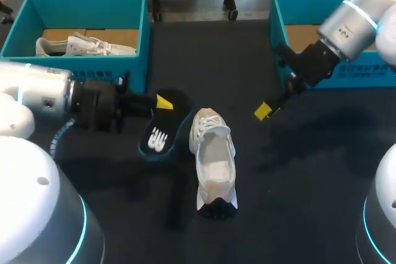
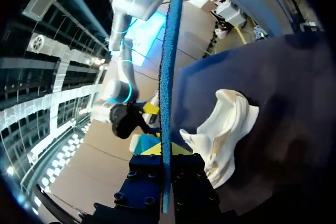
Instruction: Take the shoe out of the shoebox, open the shoe tongue, remove and reinsert the insole, then place the shoe into the shoebox
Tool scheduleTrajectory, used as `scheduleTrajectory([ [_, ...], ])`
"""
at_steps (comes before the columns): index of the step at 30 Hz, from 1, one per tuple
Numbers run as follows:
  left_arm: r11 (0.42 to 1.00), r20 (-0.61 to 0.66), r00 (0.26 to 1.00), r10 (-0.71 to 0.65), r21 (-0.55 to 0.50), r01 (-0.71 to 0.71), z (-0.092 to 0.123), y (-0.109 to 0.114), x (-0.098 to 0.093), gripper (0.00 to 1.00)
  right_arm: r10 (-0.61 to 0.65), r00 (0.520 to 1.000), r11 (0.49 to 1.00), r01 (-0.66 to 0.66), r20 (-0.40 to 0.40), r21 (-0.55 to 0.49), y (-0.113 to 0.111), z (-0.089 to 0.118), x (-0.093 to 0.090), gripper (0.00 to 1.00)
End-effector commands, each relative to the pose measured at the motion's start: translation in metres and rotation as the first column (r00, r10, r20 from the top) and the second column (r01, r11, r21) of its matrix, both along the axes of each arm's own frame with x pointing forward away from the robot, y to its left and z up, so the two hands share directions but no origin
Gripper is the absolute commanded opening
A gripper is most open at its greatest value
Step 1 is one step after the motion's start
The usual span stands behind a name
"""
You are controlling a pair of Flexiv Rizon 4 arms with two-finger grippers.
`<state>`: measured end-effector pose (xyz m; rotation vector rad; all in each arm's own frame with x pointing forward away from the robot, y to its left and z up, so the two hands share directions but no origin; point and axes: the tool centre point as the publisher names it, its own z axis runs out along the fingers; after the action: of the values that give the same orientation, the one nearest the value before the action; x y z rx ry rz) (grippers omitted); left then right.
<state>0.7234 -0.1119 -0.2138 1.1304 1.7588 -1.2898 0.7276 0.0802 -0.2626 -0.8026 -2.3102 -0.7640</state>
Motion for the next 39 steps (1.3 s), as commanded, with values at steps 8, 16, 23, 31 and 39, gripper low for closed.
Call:
scheduleTrajectory([
  [8, 0.998, 0.056, 0.998, 0.031, 0.050, -0.034, 0.018, 0.018, -0.018, 0.00, 0.083, 0.986, 0.993, -0.069, 0.143, -0.099, 0.001, 0.007, -0.005, 1.00],
  [16, 1.000, -0.103, 0.995, 0.009, 0.019, -0.007, 0.020, 0.016, -0.042, 0.00, 0.265, 0.918, 0.946, -0.187, 0.295, -0.266, 0.004, -0.006, -0.021, 1.00],
  [23, 0.999, -0.410, 0.911, 0.051, 0.017, -0.048, 0.032, 0.024, -0.071, 0.00, 0.310, 0.893, 0.920, -0.195, 0.326, -0.338, -0.002, -0.046, -0.045, 1.00],
  [31, 0.999, -0.410, 0.911, 0.051, 0.017, -0.048, 0.032, 0.024, -0.071, 0.00, 0.306, 0.902, 0.917, -0.194, 0.303, -0.349, 0.002, -0.051, -0.048, 1.00],
  [39, 0.999, -0.488, 0.872, 0.039, 0.004, -0.042, 0.033, 0.019, -0.074, 0.00, 0.467, 0.817, 0.835, -0.280, 0.339, -0.474, 0.014, -0.046, -0.046, 1.00],
])
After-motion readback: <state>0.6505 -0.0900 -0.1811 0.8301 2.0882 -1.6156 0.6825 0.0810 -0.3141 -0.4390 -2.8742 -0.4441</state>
